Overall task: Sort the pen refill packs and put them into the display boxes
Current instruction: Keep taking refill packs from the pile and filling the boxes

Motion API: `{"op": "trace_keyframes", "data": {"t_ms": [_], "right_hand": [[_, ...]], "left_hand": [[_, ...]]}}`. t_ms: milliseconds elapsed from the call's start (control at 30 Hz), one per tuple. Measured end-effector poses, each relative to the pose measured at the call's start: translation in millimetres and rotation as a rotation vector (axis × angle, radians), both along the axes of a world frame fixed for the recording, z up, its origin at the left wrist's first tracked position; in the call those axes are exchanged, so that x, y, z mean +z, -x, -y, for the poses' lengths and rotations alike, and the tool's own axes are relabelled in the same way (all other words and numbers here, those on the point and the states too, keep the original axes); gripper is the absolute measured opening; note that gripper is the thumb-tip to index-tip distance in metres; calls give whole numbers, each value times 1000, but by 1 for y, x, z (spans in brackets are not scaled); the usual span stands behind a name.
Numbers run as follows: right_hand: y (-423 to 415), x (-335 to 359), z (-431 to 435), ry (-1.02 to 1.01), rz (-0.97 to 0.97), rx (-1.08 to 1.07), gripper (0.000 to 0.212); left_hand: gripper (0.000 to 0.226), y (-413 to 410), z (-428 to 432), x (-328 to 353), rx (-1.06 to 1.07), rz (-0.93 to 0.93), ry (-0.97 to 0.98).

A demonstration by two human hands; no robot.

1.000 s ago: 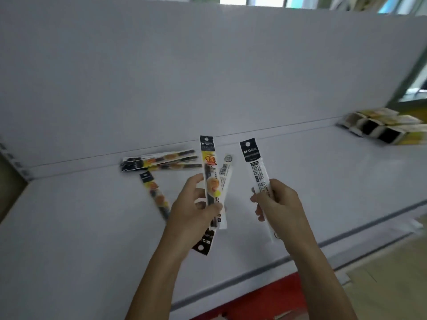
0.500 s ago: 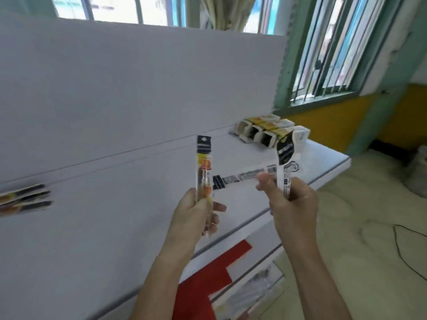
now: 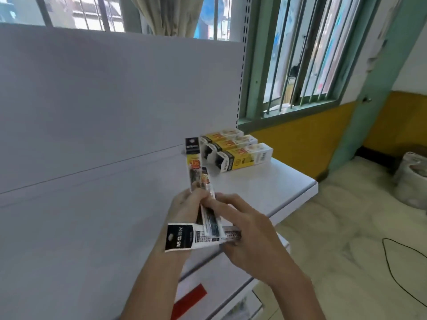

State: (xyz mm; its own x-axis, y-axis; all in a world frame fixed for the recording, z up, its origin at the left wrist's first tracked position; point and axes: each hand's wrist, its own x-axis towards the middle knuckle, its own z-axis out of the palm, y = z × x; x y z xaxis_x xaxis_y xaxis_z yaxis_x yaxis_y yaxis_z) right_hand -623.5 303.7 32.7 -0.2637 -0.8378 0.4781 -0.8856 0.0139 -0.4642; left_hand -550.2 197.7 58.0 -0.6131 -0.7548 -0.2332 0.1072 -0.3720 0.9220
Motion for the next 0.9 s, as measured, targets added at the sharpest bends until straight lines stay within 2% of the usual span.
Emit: {"op": "trace_keyframes", "data": {"t_ms": [133,200,233,333,400,533,633,733,900], "right_hand": [[44,12,34,13,1,99,97],[74,23,43,8,69,79,99],[90,28,47,-6,96,49,89],[136,34,67,-37,76,-66,33],[163,33,88,-46,73,-147,17],[216,31,139,-148,-30,-200,16],[252,33,177,-201,-1,-80,16],[285,33,213,-260,-97,9,19],[319,28,253,-353,-131,118,30]], "left_hand": [[14,34,34,11,234,-205,-100],[14,45,51,14,367,-252,-37],[16,52,57,17,401,-230,21],[19,72,65,21,400,-124,224],[19,84,73,18,375,-16,332],[14,100,92,8,307,197,411],[10,118,97,-2,396,308,502],[8,145,93,-5,491,351,610],[24,168,91,-6,601,505,759]]}}
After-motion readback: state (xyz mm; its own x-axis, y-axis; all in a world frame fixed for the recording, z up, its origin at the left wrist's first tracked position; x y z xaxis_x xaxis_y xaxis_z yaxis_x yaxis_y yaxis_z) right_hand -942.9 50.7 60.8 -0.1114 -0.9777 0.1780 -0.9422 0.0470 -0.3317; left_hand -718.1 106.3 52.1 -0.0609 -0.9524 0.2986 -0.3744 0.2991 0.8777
